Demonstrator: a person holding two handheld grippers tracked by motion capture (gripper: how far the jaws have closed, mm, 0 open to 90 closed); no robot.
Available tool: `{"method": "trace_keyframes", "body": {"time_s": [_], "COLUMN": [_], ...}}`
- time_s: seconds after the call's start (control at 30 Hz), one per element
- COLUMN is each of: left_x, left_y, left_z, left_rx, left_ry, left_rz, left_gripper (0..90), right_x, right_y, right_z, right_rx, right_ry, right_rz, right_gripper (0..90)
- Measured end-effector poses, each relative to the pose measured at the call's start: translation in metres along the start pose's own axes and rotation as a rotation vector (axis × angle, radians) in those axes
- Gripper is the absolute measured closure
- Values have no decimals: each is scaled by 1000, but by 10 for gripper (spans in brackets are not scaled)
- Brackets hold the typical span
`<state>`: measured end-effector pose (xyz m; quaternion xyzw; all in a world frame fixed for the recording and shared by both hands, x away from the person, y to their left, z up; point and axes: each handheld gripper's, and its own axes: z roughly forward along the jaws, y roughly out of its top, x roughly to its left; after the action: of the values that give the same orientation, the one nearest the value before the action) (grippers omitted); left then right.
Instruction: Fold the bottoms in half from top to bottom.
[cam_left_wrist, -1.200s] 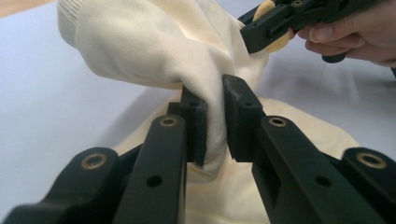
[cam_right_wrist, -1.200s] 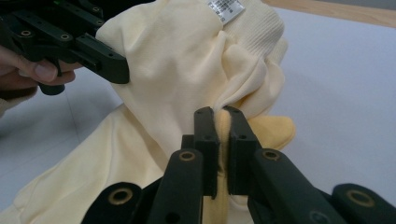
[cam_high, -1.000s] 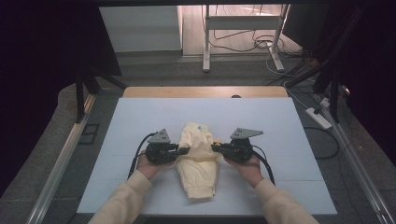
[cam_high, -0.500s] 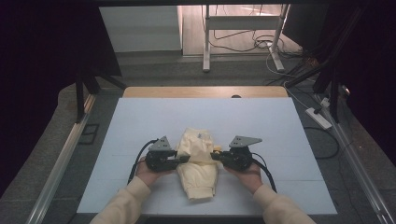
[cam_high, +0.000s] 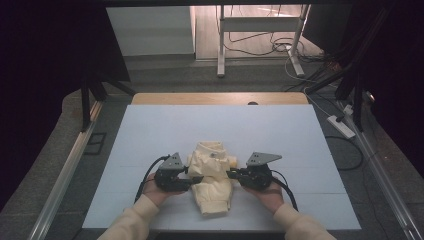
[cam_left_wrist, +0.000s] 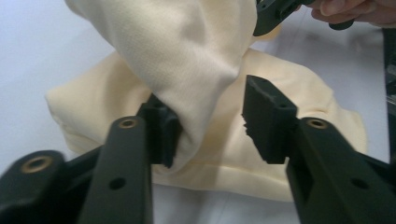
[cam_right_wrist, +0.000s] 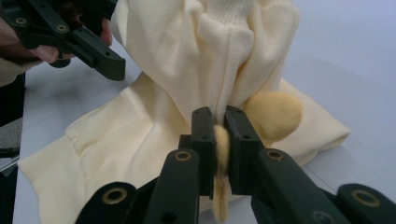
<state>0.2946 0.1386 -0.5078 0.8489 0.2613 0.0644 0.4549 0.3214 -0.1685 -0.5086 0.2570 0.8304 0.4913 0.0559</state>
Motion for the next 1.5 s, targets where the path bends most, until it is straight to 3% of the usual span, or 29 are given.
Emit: {"method": "trace_keyframes", "body": {"time_s": [0.1, 0.37, 0.53, 0.67, 0.77, 0.87, 1.0, 1.13, 1.33, 1.5], "left_x": [-1, -4, -3, -3, -3, -3, -3, -3, -4, -1], "left_y": [-2, -3, -2, -2, -1, -2, -3, -2, 1, 6], "left_z": [-1, -2, -4, -3, -4, -4, -4, -4, -8, -28], "left_rx": [-1, -2, -12, -11, -11, -11, -11, -15, -29, -115], "left_ry": [-2, -2, -3, -6, -4, -4, -6, -8, -6, 9], "left_rz": [-8, 9, 14, 14, 13, 11, 9, 4, -15, -68], "left_gripper": [501, 496, 496, 497, 497, 497, 496, 489, 434, 378], "right_x": [2, 7, 1, -11, -18, -21, -22, -18, -5, 6], "right_y": [-1, -2, 12, 31, 42, 47, 47, 43, 34, 23], "right_z": [-2, -2, -11, -4, 9, 19, 19, 12, -1, -11], "right_rx": [-1, 18, -51, -49, -10, 3, 1, 2, -19, -33], "right_ry": [6, 29, 0, 37, 73, 83, 100, 95, 66, 45], "right_rz": [-6, -27, -22, 8, 21, 23, 26, -2, -59, -91], "right_gripper": [753, 690, 456, 332, 292, 331, 578, 676, 695, 647]}}
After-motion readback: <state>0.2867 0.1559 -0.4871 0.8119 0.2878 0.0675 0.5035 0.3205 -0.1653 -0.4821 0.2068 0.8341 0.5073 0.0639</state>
